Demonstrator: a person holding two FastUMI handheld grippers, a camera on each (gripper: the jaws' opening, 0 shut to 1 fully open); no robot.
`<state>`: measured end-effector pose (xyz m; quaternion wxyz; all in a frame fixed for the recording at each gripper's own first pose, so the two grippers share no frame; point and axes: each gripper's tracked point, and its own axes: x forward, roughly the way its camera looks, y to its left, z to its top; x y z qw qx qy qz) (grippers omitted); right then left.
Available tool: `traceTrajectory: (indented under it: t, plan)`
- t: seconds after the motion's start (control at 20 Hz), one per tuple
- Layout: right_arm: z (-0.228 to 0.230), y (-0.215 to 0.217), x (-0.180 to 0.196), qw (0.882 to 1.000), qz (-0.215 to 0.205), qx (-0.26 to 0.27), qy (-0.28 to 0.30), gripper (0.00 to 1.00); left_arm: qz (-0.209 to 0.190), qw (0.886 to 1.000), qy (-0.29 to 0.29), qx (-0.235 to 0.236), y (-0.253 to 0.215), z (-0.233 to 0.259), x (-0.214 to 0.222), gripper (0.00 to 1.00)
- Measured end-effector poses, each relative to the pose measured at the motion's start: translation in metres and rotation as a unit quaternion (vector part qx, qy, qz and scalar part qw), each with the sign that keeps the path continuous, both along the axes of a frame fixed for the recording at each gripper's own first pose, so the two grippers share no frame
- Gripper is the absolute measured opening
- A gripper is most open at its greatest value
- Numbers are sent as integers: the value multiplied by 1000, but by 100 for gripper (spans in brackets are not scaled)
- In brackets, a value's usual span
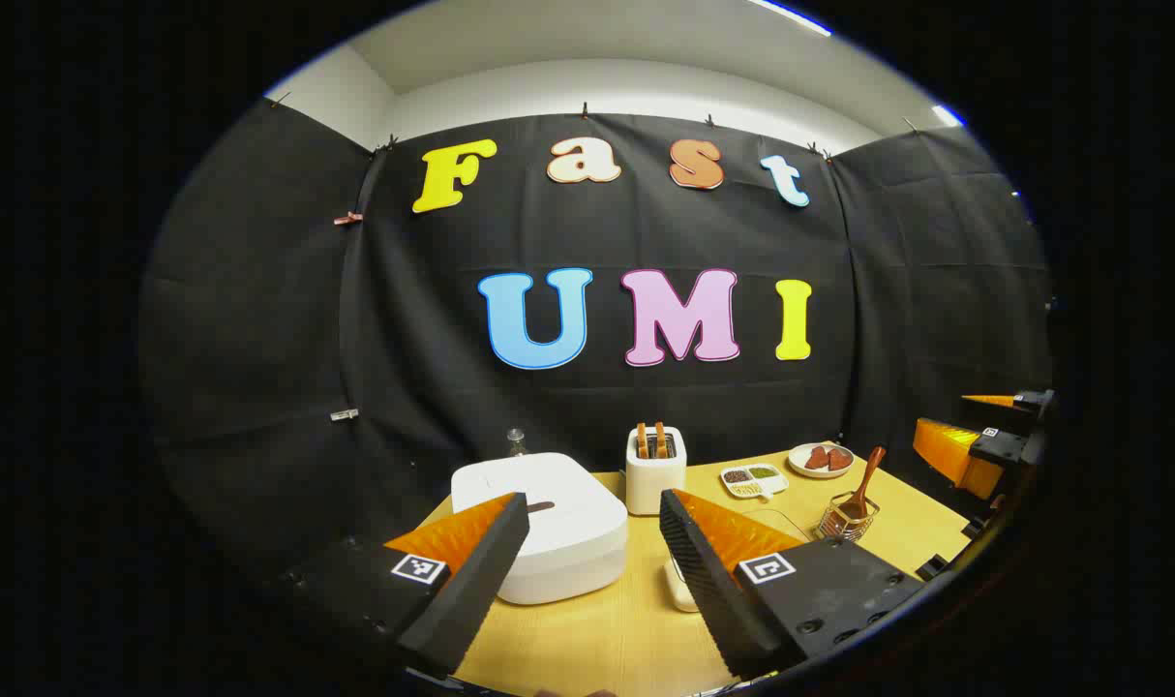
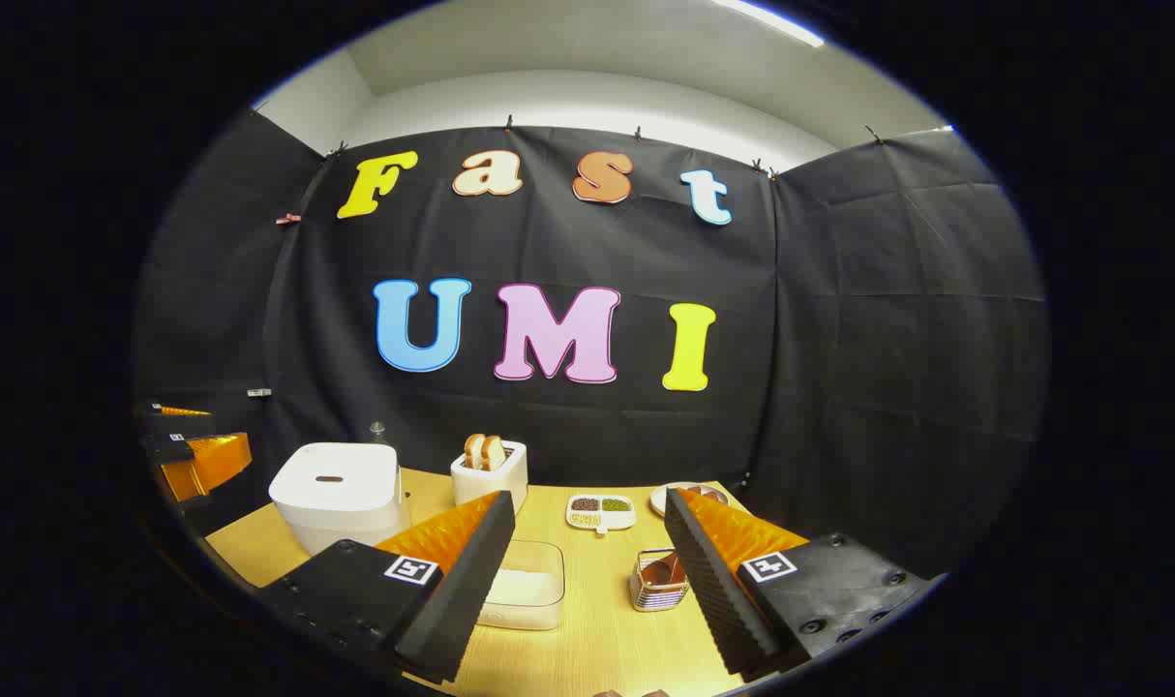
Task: Close the left gripper, press the button to open the rice cooker; take a wooden spoon from the chopstick holder with the right hand, scoop a spoonful of rice and pour it into the rice cooker, then put the wooden spoon back into the chopstick holder.
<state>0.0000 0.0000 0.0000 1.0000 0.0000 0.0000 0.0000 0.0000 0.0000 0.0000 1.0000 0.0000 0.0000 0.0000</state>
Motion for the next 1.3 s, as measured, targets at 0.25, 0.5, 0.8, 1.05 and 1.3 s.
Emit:
traceTrajectory:
  t: [0.25,0.5,0.8,1.05,1.3]
  plan:
    - [2,-6,1,1000,-6,5,0,98,-13,1000,2,-2,-6,-2,-2,94]
    - [12,-9,-1,1000,-20,-3,-8,98,-19,1000,8,-16,1,-10,-5,94]
    - [19,-3,1,1000,-16,-6,-15,98,-5,999,13,-30,20,-15,-4,94]
    - [11,-1,19,1000,-2,-8,-6,98,20,999,23,-33,30,-12,11,94]
    - [6,-5,42,1000,9,-3,1,98,36,999,28,-25,40,-2,37,94]
